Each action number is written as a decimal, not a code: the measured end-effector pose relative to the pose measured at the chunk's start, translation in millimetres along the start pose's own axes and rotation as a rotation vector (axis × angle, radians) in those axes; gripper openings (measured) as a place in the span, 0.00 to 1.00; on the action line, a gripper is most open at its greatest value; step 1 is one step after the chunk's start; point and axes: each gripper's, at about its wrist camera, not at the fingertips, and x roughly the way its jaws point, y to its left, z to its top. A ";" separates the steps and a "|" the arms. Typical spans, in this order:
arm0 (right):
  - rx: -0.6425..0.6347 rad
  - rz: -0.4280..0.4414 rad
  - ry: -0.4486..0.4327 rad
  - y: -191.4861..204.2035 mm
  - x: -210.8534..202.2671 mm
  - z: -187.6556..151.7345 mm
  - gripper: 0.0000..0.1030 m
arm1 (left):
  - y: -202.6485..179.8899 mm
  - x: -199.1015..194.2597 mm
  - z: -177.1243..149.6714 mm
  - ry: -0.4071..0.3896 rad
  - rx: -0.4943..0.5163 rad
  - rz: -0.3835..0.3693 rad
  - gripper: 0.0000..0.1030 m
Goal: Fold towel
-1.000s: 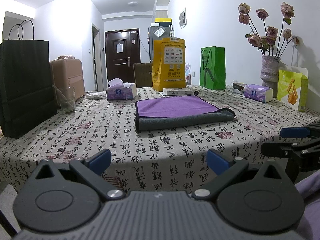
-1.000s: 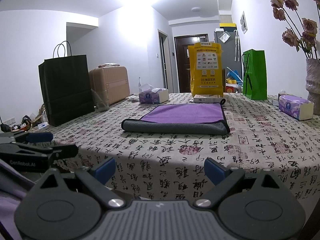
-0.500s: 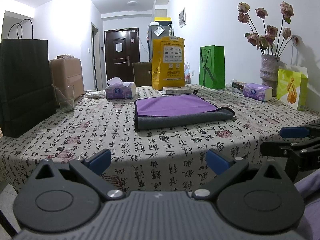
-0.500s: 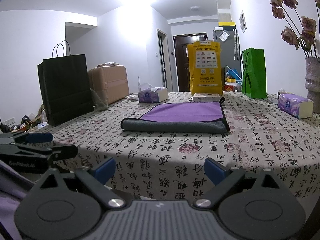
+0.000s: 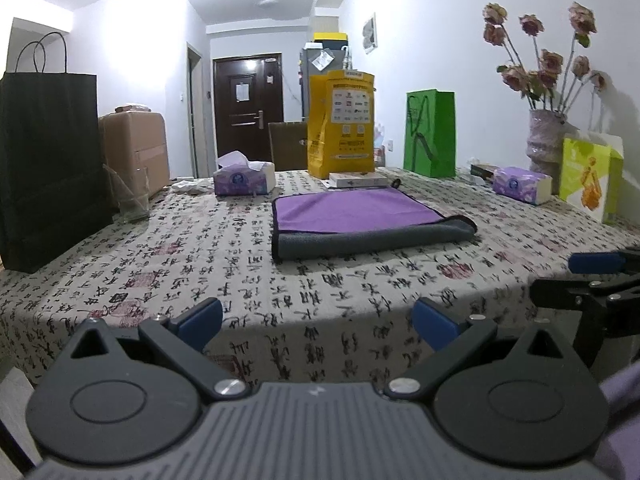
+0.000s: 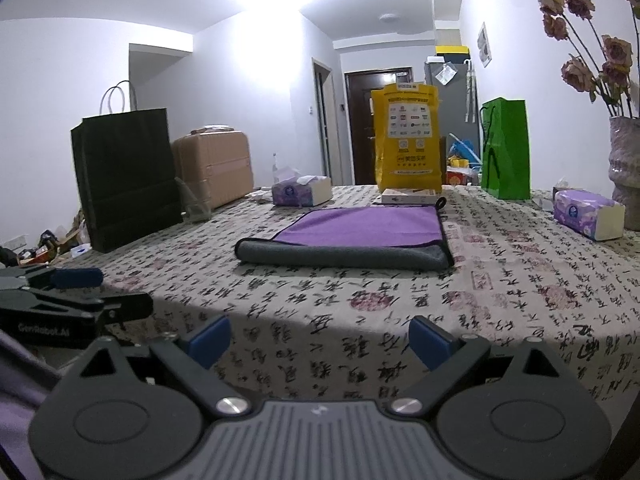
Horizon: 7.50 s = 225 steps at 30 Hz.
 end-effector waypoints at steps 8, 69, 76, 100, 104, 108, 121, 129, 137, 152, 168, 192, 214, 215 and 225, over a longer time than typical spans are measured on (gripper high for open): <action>0.033 -0.049 -0.001 -22.6 21.8 13.1 0.93 | 9.7 31.8 10.5 0.048 -0.042 0.015 1.00; -0.103 -0.100 0.201 -136.1 234.6 102.2 0.04 | 61.9 248.1 110.4 0.235 -0.122 -0.049 0.05; -0.124 -0.114 0.192 -141.2 253.4 115.0 0.04 | 61.9 268.3 126.1 0.216 -0.096 -0.046 0.05; -0.161 -0.139 0.179 -167.8 338.2 165.4 0.04 | 67.9 358.5 172.6 0.178 0.001 -0.030 0.05; -0.149 -0.136 0.181 -176.5 357.0 173.6 0.04 | 71.4 375.1 177.6 0.175 0.003 -0.025 0.05; -0.158 -0.138 0.182 -179.9 374.4 177.9 0.04 | 75.9 392.2 183.9 0.181 -0.001 -0.025 0.05; -0.152 -0.146 0.208 -196.5 427.9 190.0 0.04 | 86.0 448.3 189.7 0.231 -0.014 -0.028 0.05; -0.128 -0.171 0.239 -202.9 449.9 181.4 0.09 | 87.0 471.5 177.2 0.281 -0.013 0.002 0.11; -0.082 -0.168 0.231 -211.1 441.2 182.2 0.35 | 85.7 450.0 174.0 0.281 -0.004 0.003 0.59; -0.017 -0.114 0.197 -190.1 378.9 188.7 1.00 | 66.6 384.1 186.9 0.199 0.031 0.065 1.00; -0.034 -0.131 0.145 -166.2 306.3 178.6 1.00 | 73.4 306.8 172.0 0.130 0.009 0.086 1.00; -0.015 -0.156 0.052 -136.2 218.1 157.7 1.00 | 66.5 212.7 157.3 0.044 -0.014 0.069 1.00; -0.052 -0.108 -0.035 -83.1 121.1 133.9 1.00 | 39.5 112.6 132.8 -0.038 0.010 0.025 1.00; -0.052 -0.104 -0.040 -81.3 116.4 132.5 1.00 | 38.9 109.3 130.7 -0.039 0.009 0.028 1.00; -0.063 -0.087 -0.067 -64.7 80.6 121.2 1.00 | 34.6 75.4 116.7 -0.058 -0.011 0.027 1.00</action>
